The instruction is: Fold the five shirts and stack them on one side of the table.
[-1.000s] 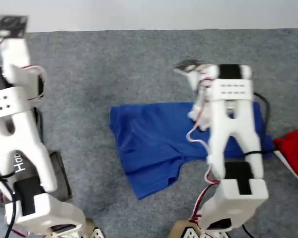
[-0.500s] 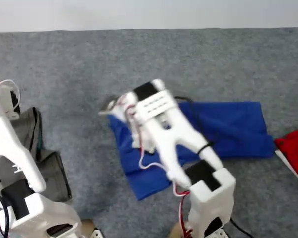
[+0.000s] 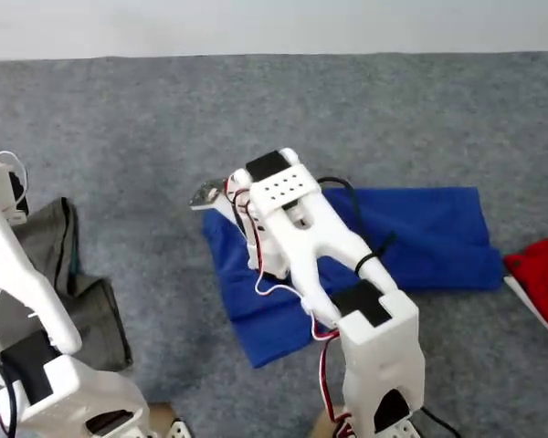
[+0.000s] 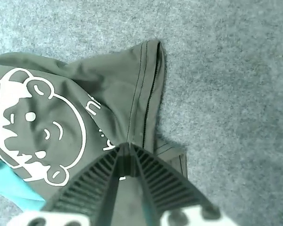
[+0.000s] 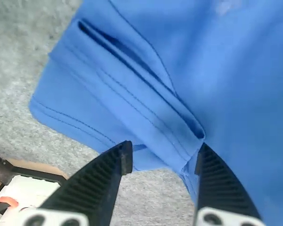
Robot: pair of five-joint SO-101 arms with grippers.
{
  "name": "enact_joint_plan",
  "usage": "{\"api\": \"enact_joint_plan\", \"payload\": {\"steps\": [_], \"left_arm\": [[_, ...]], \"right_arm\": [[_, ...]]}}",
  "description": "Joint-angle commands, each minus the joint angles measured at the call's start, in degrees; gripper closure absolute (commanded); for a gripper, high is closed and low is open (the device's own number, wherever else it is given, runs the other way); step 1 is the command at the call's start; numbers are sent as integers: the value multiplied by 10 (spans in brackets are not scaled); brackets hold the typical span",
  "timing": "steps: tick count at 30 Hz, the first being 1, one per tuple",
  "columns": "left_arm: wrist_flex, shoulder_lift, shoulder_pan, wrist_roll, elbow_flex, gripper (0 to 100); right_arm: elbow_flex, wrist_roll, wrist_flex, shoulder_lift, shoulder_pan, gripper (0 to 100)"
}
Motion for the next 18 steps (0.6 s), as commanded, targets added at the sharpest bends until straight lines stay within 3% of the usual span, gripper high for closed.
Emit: {"api": "enact_joint_plan", "payload": {"steps": [1, 18], "left_arm": [[9, -24, 0, -8, 0, 978], [9, -23, 1, -8, 0, 978]], "right_arm": [[-29, -8, -6, 7, 9, 772], [-40, -21, -26, 51, 38, 804]]}}
